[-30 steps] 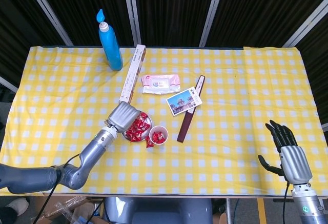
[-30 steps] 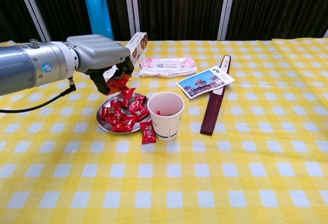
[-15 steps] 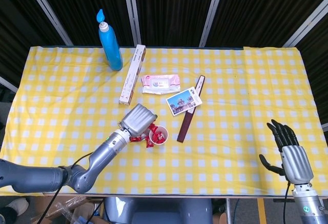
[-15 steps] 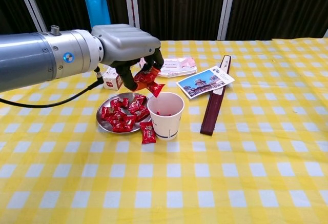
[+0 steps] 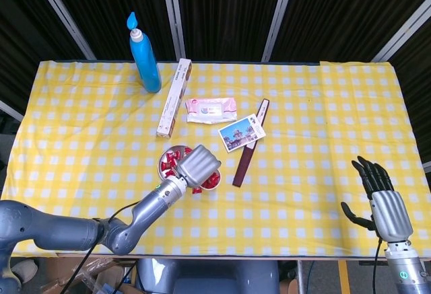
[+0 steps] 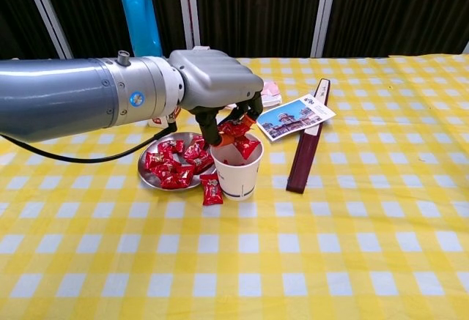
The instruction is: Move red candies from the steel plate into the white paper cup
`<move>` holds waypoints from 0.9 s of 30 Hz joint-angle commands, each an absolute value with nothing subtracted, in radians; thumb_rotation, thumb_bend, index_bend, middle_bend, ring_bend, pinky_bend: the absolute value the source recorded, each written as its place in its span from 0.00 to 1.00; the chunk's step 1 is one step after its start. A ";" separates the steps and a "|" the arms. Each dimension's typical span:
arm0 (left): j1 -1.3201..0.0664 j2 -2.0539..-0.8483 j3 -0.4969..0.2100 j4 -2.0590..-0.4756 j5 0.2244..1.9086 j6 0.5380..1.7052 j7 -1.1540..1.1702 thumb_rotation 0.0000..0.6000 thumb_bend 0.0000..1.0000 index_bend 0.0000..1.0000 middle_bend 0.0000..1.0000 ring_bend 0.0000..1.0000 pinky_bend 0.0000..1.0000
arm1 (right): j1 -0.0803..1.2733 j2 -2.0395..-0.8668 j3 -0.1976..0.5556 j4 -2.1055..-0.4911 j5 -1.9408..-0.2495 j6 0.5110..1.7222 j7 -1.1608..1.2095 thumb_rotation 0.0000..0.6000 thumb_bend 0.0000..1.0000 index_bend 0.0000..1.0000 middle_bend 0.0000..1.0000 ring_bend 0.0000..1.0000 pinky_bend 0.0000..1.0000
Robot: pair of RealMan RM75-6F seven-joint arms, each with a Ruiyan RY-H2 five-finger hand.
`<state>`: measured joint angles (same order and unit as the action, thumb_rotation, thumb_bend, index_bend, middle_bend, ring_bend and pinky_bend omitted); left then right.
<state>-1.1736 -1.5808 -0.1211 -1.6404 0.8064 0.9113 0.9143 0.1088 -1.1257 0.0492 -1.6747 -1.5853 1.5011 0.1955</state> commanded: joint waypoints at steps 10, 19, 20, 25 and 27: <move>-1.188 -1.587 -0.117 -1.636 0.801 0.938 0.908 1.00 0.34 0.53 0.55 0.88 0.94 | 0.109 -1.127 0.047 -1.675 -1.587 1.499 0.192 1.00 0.39 0.00 0.00 0.00 0.00; -1.159 -1.562 -0.116 -1.645 0.829 0.977 0.857 1.00 0.31 0.47 0.51 0.88 0.94 | 0.109 -1.125 0.048 -1.674 -1.586 1.499 0.197 1.00 0.39 0.00 0.00 0.00 0.00; -1.154 -1.555 -0.113 -1.649 0.825 0.982 0.856 1.00 0.31 0.46 0.50 0.88 0.94 | 0.109 -1.125 0.048 -1.674 -1.586 1.499 0.197 1.00 0.39 0.00 0.00 0.00 0.00; -1.124 -1.520 -0.092 -1.662 0.796 1.007 0.855 1.00 0.26 0.42 0.47 0.88 0.94 | 0.110 -1.126 0.048 -1.674 -1.586 1.498 0.196 1.00 0.39 0.00 0.00 0.00 0.00; -1.114 -1.505 -0.080 -1.664 0.779 1.009 0.860 1.00 0.25 0.40 0.45 0.88 0.94 | 0.110 -1.126 0.047 -1.675 -1.586 1.497 0.194 1.00 0.39 0.00 0.00 0.00 0.00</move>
<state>-1.1205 -1.5123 -0.0877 -1.6613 0.7873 1.0063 0.8568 0.1096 -1.1262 0.0470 -1.6747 -1.5857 1.4968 0.1936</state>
